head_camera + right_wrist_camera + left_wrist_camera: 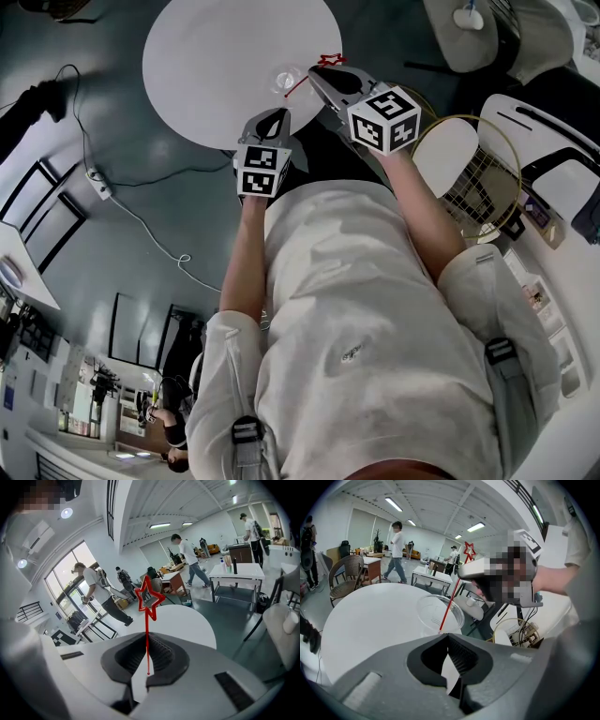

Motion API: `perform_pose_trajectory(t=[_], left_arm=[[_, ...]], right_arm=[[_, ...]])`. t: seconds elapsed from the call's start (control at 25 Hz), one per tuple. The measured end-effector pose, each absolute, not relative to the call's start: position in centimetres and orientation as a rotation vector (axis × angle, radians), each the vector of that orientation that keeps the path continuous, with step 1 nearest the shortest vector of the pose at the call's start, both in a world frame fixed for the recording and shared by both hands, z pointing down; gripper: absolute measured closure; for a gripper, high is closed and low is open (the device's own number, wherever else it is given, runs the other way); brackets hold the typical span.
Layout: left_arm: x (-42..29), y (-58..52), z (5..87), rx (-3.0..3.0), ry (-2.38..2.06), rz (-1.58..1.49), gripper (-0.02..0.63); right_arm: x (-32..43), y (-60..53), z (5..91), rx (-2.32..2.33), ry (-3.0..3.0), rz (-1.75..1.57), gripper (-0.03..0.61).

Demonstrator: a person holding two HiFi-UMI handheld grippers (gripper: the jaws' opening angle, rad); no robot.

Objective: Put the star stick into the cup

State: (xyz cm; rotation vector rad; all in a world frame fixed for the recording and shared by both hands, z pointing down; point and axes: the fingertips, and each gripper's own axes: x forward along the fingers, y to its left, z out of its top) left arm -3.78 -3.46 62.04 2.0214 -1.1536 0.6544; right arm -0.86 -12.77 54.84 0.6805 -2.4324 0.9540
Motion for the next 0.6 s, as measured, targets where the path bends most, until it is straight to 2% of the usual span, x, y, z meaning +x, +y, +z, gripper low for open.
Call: perform_pose_trajectory(t=[0.6], left_arm=[[-3.6, -3.9, 62.3, 2.017, -1.147, 0.648, 0.603]], right_arm=[[-1.4, -12.0, 56.9, 0.65, -2.381, 0.894, 0.554]])
